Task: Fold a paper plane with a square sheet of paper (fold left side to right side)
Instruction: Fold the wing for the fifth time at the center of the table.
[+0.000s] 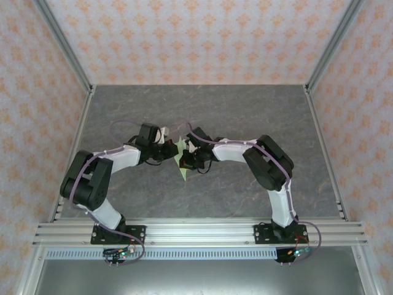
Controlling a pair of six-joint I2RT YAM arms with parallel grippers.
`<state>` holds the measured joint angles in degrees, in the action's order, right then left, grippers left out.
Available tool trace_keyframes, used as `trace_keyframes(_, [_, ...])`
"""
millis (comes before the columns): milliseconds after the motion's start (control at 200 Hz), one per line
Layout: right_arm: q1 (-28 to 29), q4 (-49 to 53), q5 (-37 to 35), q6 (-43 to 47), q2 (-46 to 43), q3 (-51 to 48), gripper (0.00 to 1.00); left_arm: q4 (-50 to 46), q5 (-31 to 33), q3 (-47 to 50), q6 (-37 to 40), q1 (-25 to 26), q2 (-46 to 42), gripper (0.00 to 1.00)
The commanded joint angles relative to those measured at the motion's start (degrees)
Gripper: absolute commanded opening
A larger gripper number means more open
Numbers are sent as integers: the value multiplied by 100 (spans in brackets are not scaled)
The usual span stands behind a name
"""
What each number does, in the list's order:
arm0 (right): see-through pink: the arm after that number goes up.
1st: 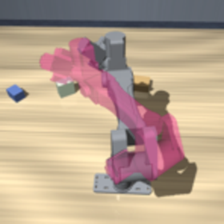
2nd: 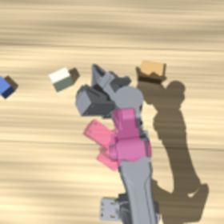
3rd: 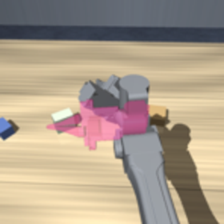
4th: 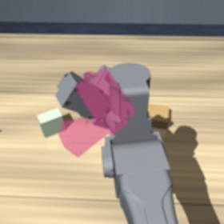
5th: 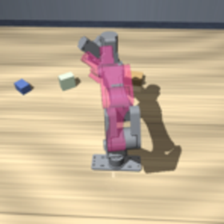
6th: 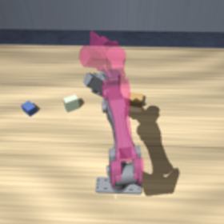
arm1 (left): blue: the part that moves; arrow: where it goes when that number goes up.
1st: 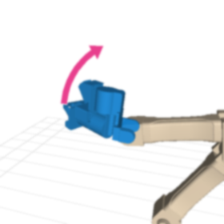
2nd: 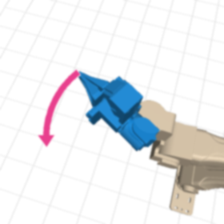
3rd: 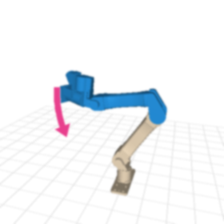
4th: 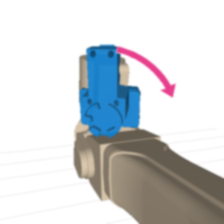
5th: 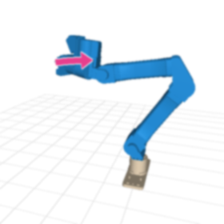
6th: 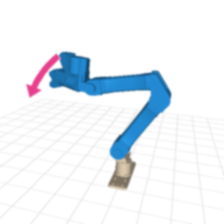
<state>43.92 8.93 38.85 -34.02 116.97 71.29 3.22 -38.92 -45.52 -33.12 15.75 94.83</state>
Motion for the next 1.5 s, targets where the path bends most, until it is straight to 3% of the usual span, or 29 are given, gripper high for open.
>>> trace_keyframes(0, [20,733,-361,-44,334,-220,7,226,-311,-281,-10,20,293,2])
trace_keyframes(380, [20,796,-308,88,275,-212,6,42,173,-584,71,16,1087,0])
trace_keyframes(641, [17,275,52,166,-97,-308,6,-8,446,-479,49,17,1303,0])
trace_keyframes(866, [20,-410,325,-207,-769,-506,7,140,446,-293,29,17,1336,0])
trace_keyframes(1146, [20,-1688,785,-953,-832,-1126,7,184,420,-253,32,16,1324,0])
trace_keyframes(1496, [90,-1758,848,-1151,-516,-1230,7,187,421,-248,26,16,1304,0])
